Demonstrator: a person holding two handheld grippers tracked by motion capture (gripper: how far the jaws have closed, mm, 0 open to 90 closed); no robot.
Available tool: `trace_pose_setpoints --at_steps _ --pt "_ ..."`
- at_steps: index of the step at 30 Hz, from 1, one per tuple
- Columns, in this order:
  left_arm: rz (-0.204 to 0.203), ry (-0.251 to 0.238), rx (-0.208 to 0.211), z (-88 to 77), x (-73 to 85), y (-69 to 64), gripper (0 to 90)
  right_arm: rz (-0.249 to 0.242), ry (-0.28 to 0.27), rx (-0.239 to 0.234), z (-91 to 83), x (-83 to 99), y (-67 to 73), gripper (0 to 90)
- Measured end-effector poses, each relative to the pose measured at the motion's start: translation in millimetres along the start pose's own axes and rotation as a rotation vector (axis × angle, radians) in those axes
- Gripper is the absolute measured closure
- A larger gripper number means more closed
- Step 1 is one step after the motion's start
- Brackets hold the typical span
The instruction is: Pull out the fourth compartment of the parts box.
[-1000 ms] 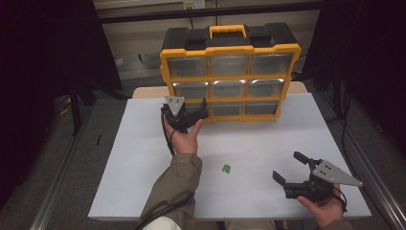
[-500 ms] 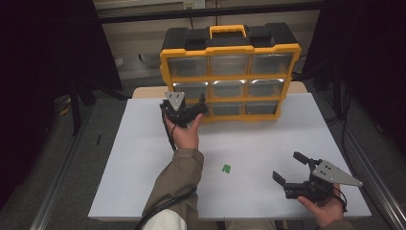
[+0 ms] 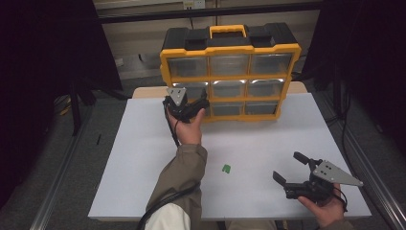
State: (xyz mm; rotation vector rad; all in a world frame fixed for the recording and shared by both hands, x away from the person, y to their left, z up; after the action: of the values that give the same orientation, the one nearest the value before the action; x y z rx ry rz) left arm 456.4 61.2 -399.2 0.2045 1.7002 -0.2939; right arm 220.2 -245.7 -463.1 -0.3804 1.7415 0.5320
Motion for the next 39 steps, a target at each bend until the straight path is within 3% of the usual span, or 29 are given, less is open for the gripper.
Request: trace_pose_setpoints --at_steps 6,8,12,13,14,16,19,21,22,26,27,28,31,33,38,39 --pt "-0.046 0.001 0.003 2.4 0.1 -0.7 3.4 0.001 0.002 -0.004 -0.1 0.1 0.0 0.9" --pt "-0.095 -0.003 0.004 2.9 0.4 -1.1 4.2 0.002 0.000 -0.003 0.0 0.0 0.2 0.9" --pt "-0.132 -0.007 0.017 2.8 0.3 -0.4 5.0 0.002 0.001 -0.004 -0.1 0.1 0.3 0.9" --pt "-0.174 -0.014 0.015 2.5 0.1 -0.1 5.5 0.002 0.001 -0.007 -0.1 0.0 0.2 0.9" --pt "-0.174 -0.014 0.015 2.5 0.1 -0.1 5.7 0.002 0.001 -0.007 -0.1 0.0 0.2 0.9" --pt "-0.222 -0.013 0.026 1.5 0.1 0.3 6.2 0.004 0.001 -0.008 -0.1 0.1 0.2 0.9" --pt "-0.257 -0.023 0.021 1.9 -0.6 0.1 8.0 0.003 0.001 -0.005 -0.2 0.0 0.2 0.9" --pt "-0.314 -0.032 0.026 2.1 -0.8 -0.2 8.7 -0.004 -0.001 -0.007 0.1 0.1 0.0 0.9" --pt "-0.368 -0.047 0.039 2.4 -1.4 -1.6 9.3 0.003 0.000 -0.004 0.0 0.0 0.3 0.9" --pt "-0.419 -0.040 0.065 3.4 -1.3 -2.5 14.3 -0.007 0.002 -0.013 -0.4 0.3 -0.3 0.9" --pt "-0.472 -0.058 0.056 4.5 -2.4 -3.4 14.6 -0.005 0.000 -0.014 -0.4 0.2 -0.3 0.9" --pt "-0.483 -0.060 0.066 4.1 -1.9 -2.7 16.5 -0.004 0.000 -0.012 -0.2 0.2 -0.2 0.9" --pt "-0.565 -0.072 0.061 4.8 -0.4 -0.7 18.9 -0.008 0.004 -0.015 -0.6 0.4 -0.3 0.9" --pt "-0.570 -0.060 0.074 2.7 2.6 1.5 24.2 -0.010 0.004 -0.015 -0.6 0.4 -0.3 0.9" --pt "-0.697 -0.102 0.064 1.6 7.9 4.6 32.6 -0.002 -0.002 -0.014 -0.2 0.2 -0.1 0.9" --pt "-0.699 -0.109 0.069 1.7 8.9 5.3 35.9 -0.002 -0.001 -0.013 -0.3 0.3 -0.1 0.9"
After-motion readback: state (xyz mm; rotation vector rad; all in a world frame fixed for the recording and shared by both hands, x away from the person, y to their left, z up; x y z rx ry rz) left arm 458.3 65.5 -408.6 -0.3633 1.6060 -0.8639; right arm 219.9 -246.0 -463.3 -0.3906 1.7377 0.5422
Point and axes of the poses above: each handheld gripper's, and its own axes: z roughly forward along the jaws, x roughly out of its underside, y roughly to its left, the point moved 4 cm from there along z, roughly forward along the jaws, and after that the axes turned 4 degrees about z, right-handed, at the moved point
